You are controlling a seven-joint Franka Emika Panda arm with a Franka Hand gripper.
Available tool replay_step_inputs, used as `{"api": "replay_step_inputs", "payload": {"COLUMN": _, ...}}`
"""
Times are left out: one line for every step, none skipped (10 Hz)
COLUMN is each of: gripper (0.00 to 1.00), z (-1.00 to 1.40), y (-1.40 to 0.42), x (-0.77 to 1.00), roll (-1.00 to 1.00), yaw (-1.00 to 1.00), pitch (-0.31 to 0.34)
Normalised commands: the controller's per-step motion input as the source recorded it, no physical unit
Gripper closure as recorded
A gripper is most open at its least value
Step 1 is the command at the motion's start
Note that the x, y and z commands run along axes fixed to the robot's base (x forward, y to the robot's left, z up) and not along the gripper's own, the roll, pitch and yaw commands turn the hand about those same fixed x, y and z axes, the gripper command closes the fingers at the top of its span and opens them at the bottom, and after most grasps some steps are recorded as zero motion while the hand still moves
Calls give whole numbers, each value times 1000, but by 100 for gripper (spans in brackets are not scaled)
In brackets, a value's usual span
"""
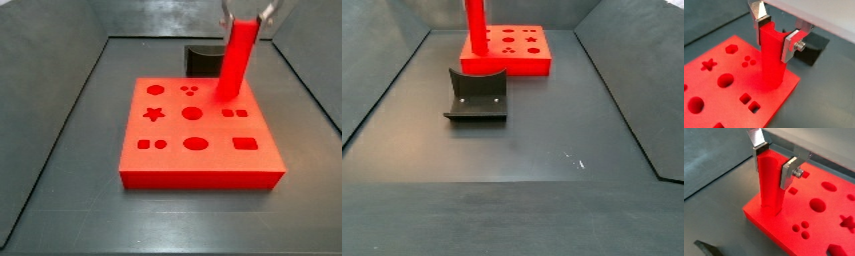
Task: Insert the arch object.
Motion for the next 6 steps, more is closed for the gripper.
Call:
{"api": "replay_step_inputs", "payload": {"gripper": 100, "z": -949, "y": 0, "x": 123, "roll": 73, "yaw": -80, "pitch": -107}}
{"api": "replay_step_inputs", "payload": {"gripper": 100, "z": -754, "y": 0, "x": 89, "roll": 100, "yaw": -106, "pitch": -76}}
{"api": "replay_step_inputs", "payload": {"gripper": 100, "z": -563, "y": 0, "x": 0, "roll": 140, "yaw": -134, "pitch": 0}}
{"api": "replay_step_inputs", "payload": {"gripper": 100, "z": -534, "y": 0, "x": -77, "roll": 164, "yaw": -183, "pitch": 0}}
{"api": "replay_step_inputs", "payload": {"gripper": 100, "z": 0, "y": 20, "x": 0, "roll": -19, "yaw": 0, "pitch": 0}}
{"api": "replay_step_inputs", "payload": {"gripper": 100, "z": 0, "y": 0, "x": 0, "roll": 0, "yaw": 0, "pitch": 0}}
